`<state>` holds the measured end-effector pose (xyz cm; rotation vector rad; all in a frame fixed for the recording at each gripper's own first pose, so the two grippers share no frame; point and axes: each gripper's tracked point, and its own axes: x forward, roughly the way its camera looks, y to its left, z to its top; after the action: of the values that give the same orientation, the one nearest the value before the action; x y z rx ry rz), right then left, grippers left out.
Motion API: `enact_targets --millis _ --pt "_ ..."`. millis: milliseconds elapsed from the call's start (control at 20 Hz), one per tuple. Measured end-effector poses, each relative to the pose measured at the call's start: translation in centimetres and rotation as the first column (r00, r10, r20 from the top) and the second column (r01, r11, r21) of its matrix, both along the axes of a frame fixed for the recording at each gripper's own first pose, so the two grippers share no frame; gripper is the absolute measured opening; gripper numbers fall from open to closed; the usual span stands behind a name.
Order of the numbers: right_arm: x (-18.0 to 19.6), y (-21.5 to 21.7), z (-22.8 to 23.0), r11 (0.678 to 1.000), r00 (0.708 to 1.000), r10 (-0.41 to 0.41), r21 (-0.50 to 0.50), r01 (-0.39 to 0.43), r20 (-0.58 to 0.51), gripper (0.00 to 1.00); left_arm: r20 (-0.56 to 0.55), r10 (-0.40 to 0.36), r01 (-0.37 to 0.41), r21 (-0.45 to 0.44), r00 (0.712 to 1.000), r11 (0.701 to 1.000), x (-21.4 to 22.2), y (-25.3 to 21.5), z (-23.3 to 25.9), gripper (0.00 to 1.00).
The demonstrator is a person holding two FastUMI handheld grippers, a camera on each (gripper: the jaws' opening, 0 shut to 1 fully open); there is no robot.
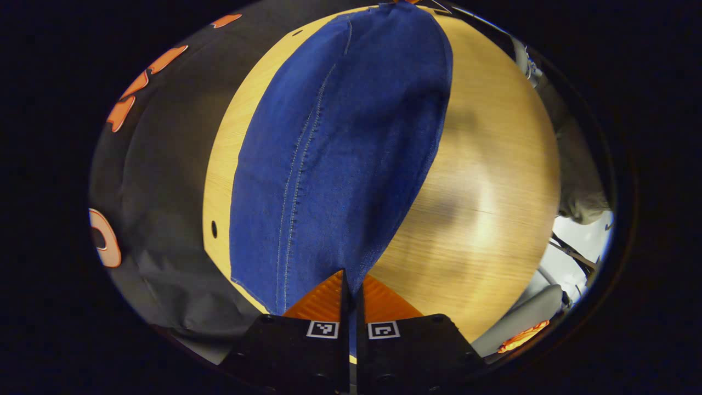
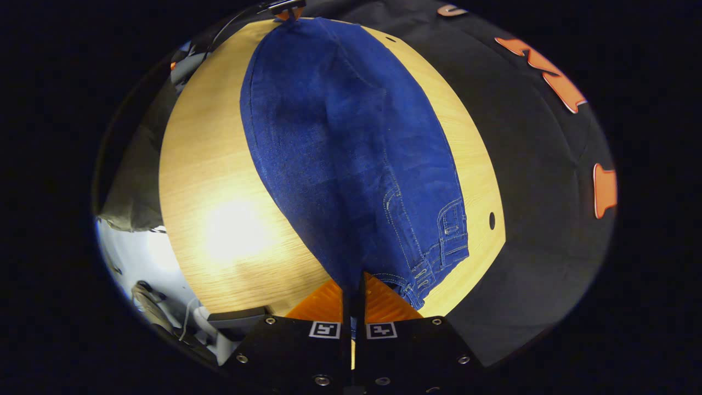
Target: Grasp the waist and the cuffs of the jeans and fold them to make the two legs overlap; first hold the waist and fold one-third of the jeans toward the cuffs, then hold the cuffs and fold the remaining one-third in the same direction to finish folding.
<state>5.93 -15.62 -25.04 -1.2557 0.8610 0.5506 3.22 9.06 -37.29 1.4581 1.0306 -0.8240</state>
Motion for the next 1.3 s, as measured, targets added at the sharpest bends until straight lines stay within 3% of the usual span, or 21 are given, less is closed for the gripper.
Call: enact_targets --millis 150,300,450,550,750,850,900,1000,1050,1100,1150,1250,1300 --pt "0.9 0.9 2.4 0.995 0.993 -0.067 0.066 0.074 -0.097 0.03 -0.132 0.016 -0.020 -0.034 0.991 0.999 2.1 -1.5 2.2 0.05" --pt "2.2 0.9 4.2 0.986 0.969 -0.123 0.085 0.143 -0.213 0.03 -0.261 0.033 -0.054 -0.074 0.965 0.996 5.5 -3.4 4.1 0.04" --pt "3.8 1.4 6.1 0.972 0.930 -0.179 0.090 0.219 -0.322 0.03 -0.462 0.059 -0.092 -0.050 0.885 0.994 7.8 -4.2 5.6 0.03" --pt "5.4 1.8 6.4 0.947 0.884 -0.237 0.105 0.302 -0.403 0.03 -0.560 0.085 -0.116 -0.019 0.824 0.993 10.3 -3.7 6.3 0.03" --pt "9.4 2.3 6.6 0.895 0.795 -0.338 0.089 0.437 -0.503 0.03 -0.681 0.148 -0.167 0.037 0.717 0.985 15.4 -3.9 5.8 0.03" --pt "12.0 2.3 6.0 0.851 0.742 -0.412 0.067 0.521 -0.529 0.03 -0.708 0.162 -0.168 0.062 0.688 0.984 18.2 -3.9 4.5 0.03" --pt "13.7 2.2 5.3 0.825 0.728 -0.457 0.061 0.561 -0.511 0.03 -0.701 0.168 -0.163 0.074 0.694 0.984 20.3 -4.0 3.4 0.03" --pt "17.5 2.4 4.1 0.804 0.738 -0.498 0.075 0.589 -0.455 0.03 -0.671 0.167 -0.135 0.099 0.723 0.986 24.3 -3.9 1.4 0.03" --pt "19.1 2.3 3.4 0.782 0.724 -0.532 0.073 0.619 -0.438 0.03 -0.641 0.159 -0.109 0.117 0.751 0.987 26.3 -3.7 0.5 0.03" --pt "20.5 2.4 3.1 0.739 0.699 -0.585 0.086 0.669 -0.411 0.07 -0.613 0.156 -0.097 0.129 0.774 0.987 27.7 -3.5 -0.7 0.03" --pt "22.2 3.3 3.3 0.721 0.699 -0.604 0.111 0.684 -0.382 0.18 -0.567 0.174 -0.103 0.155 0.805 0.983 29.3 -3.2 -1.5 0.04" --pt "24.9 3.8 4.4 0.739 0.749 -0.595 0.166 0.653 -0.292 0.73 -0.408 0.191 -0.127 0.179 0.893 0.976 33.0 -3.6 -2.2 0.04" --pt "24.9 4.4 5.6 0.733 0.759 -0.600 0.208 0.648 -0.253 1.00 -0.342 0.221 -0.161 0.195 0.913 0.968 34.0 -2.7 -2.1 0.22"
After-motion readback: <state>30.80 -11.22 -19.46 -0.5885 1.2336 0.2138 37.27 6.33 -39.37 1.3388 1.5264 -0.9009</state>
